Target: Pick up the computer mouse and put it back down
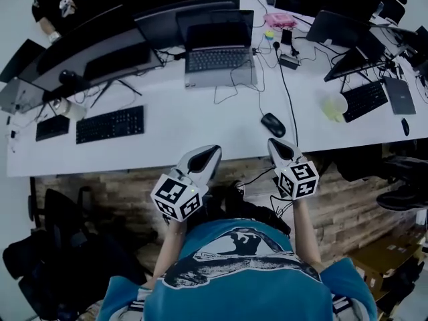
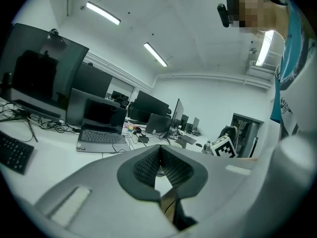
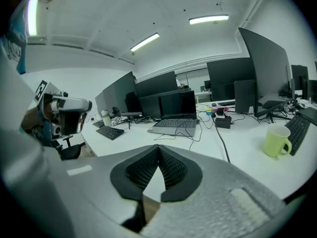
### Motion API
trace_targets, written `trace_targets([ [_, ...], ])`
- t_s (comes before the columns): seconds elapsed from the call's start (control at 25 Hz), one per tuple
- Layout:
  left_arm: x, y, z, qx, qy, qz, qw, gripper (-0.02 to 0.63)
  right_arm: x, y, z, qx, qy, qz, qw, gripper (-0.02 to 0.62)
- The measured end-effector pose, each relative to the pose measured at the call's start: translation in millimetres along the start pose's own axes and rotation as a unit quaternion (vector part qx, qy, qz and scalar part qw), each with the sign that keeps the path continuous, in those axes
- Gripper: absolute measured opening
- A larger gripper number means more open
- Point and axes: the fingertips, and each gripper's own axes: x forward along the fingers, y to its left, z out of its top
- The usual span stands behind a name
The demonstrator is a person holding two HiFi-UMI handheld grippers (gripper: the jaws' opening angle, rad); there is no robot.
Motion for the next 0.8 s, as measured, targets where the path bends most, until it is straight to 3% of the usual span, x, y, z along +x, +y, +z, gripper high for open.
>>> trace_targets([
  [0.44,-0.1,1.3,0.7,-0.006,-0.019,0.022,0.9996,0.014,47.2,-73.5,-33.1,-0.076,0.081,-0.013,0.994,0.006],
  [0.52,-2.8,1.6,-0.2,-0.004,-0.018,0.027,0.9995,0.014,55.4,-82.3,-37.7,-0.081,0.092,-0.010,0.992,0.080],
  [0.8,-10.6,2.5,-3.4,-0.002,-0.015,0.042,0.9990,0.014,86.3,-100.3,-58.9,-0.096,0.148,0.000,0.984,0.245],
])
